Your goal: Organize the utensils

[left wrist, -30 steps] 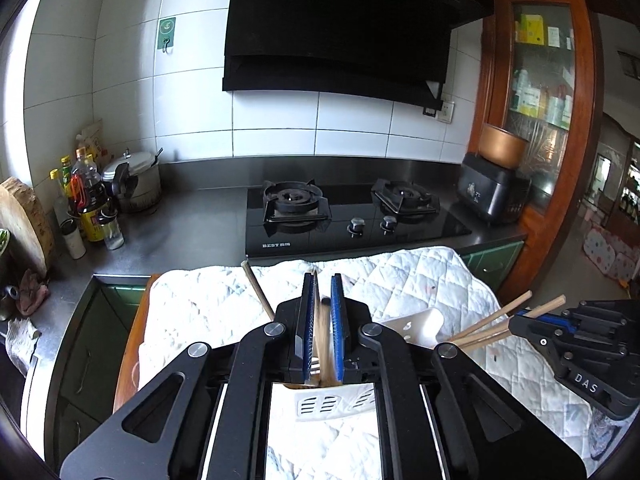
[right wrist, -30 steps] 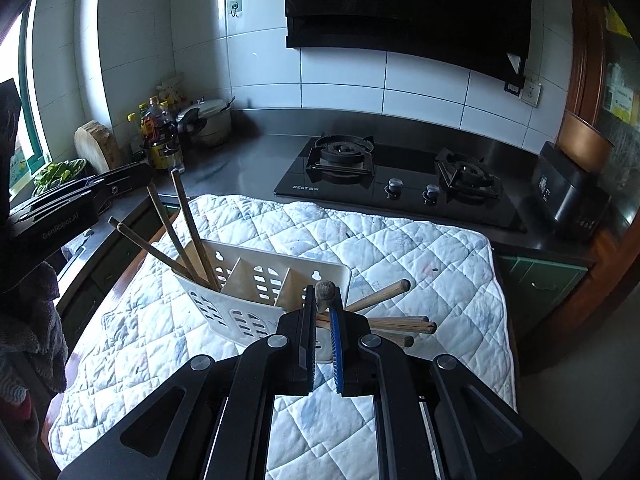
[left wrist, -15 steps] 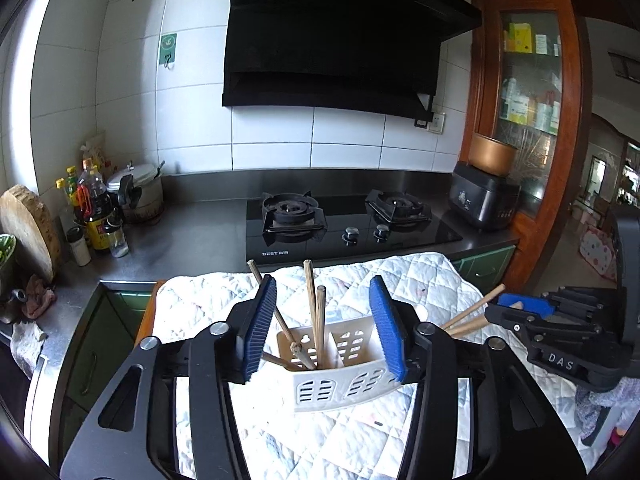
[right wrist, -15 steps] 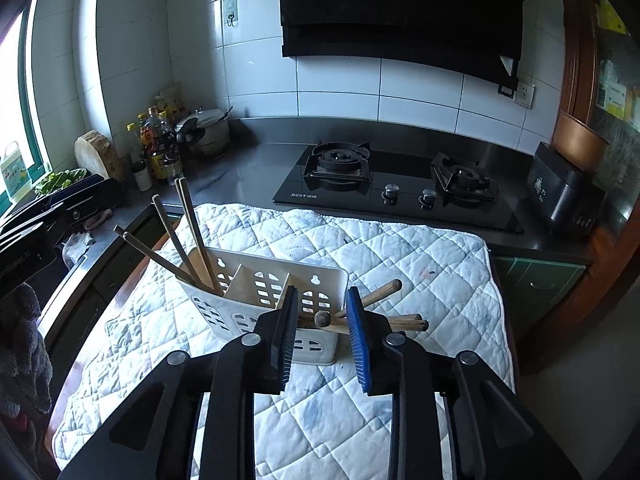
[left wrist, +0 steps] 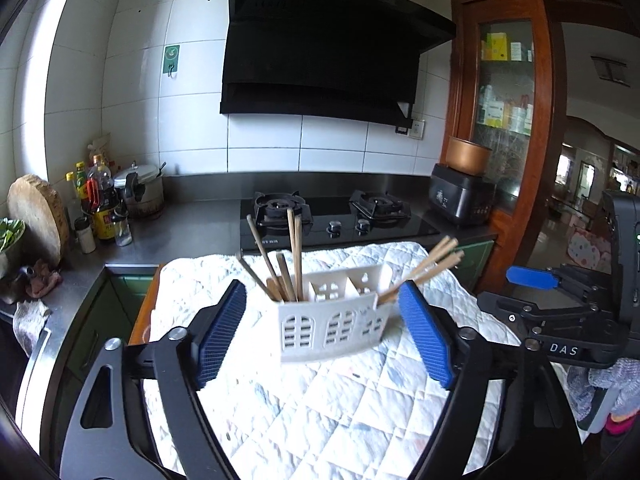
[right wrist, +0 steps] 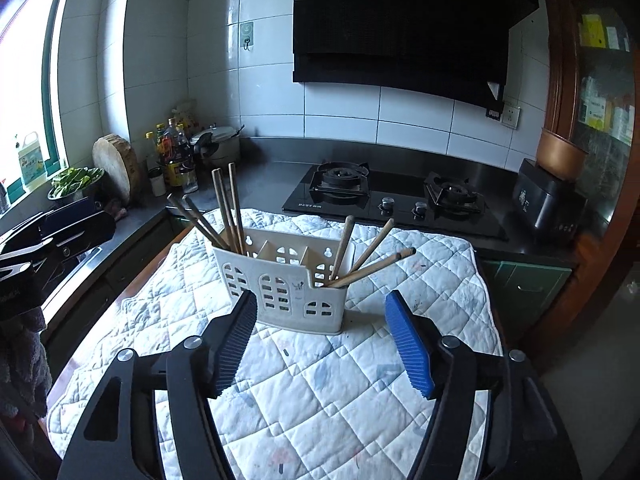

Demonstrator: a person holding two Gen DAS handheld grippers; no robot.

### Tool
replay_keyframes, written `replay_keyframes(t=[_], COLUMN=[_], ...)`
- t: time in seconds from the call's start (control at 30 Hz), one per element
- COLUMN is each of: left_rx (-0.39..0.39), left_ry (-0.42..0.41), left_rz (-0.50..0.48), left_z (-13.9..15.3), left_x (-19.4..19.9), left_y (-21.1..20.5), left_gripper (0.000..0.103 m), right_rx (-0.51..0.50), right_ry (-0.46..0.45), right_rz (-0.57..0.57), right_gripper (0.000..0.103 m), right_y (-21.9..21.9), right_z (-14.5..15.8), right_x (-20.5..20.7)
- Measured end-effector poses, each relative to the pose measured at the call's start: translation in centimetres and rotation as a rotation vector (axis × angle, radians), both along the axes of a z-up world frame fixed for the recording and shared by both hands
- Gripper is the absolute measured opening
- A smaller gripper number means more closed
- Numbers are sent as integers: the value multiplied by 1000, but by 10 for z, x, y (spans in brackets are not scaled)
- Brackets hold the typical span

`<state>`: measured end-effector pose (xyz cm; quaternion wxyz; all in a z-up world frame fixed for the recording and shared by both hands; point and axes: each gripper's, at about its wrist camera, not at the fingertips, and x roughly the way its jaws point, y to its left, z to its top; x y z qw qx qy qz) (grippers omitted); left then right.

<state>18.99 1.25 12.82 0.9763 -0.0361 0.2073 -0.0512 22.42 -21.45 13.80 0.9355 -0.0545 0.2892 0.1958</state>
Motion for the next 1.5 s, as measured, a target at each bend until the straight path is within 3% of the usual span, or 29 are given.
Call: replay_keyframes(t=[0.13,0.4,0.93,1.5], left_rx=[-3,-10,-42,-21], left_ry=[14,51,88,93], left_rz=[-5,34,73,88], left_z=[-19,-51,-82,-84], left_x=[-25,-61,-102,-122], left_y=[-1,3,9,4], left_gripper=[86,89,93,93], right_rx=[-4,40,54,58], right_ry=[-24,-6,26,35], right_rz=[-13,-43,-87,-92], right_gripper=[84,91,96,96], right_y=[-1,-8,-12,-15], right_z=[-13,-41,-70,-80], right_x=[-29,-65,-104,-123])
